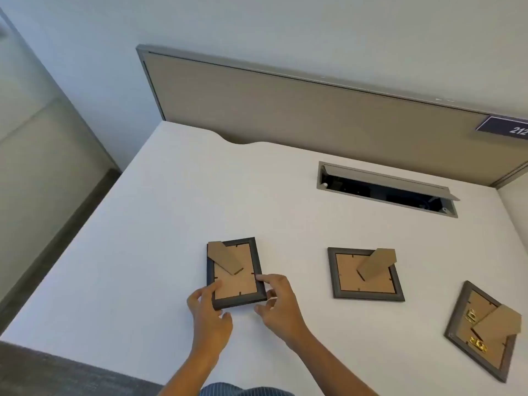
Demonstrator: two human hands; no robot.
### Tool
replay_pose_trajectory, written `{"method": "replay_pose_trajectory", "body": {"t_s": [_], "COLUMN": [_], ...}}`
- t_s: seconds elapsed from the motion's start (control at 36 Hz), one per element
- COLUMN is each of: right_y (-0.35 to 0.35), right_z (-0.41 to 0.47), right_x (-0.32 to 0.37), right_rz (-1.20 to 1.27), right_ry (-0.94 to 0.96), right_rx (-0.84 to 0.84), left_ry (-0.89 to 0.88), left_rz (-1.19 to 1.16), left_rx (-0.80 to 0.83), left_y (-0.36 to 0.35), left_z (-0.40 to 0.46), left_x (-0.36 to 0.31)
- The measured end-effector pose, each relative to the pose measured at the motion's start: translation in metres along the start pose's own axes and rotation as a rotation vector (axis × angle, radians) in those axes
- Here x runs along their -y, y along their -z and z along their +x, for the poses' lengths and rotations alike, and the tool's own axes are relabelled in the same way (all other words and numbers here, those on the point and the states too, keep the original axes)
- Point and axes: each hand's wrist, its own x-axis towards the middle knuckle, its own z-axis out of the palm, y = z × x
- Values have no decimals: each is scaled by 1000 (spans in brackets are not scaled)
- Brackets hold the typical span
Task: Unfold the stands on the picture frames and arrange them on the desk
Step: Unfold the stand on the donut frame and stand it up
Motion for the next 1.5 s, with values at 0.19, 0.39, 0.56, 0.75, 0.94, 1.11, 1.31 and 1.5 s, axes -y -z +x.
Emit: {"method": "replay_pose_trajectory", "body": {"t_s": [0.19,0.39,0.56,0.75,0.94,1.11,1.31,1.5], "right_y": [3,19,52,90,104,112,120,128], "right_z": [7,24,23,7,-10,-19,-29,-35], "right_x": [10,35,59,84,95,98,97,96], "right_rz": [-132,-165,-164,34,284,455,560,561], "right_ry": [201,451,494,355,224,80,6,-3], "right_rx": [-138,-273,-327,-294,-303,-366,-404,-409], "left_ry": [-156,-416,-512,-372,-126,-14,80,116], "left_rz": [79,139,80,-20,-383,-411,-444,-480], "left_rx": [-29,-77,-12,112,299,358,377,368], "left_y": [12,28,48,42,20,5,-8,-14], "left_z": [15,30,37,19,-12,-24,-32,-36], "left_x": [-15,-41,-77,-113,-139,-149,-152,-153]}}
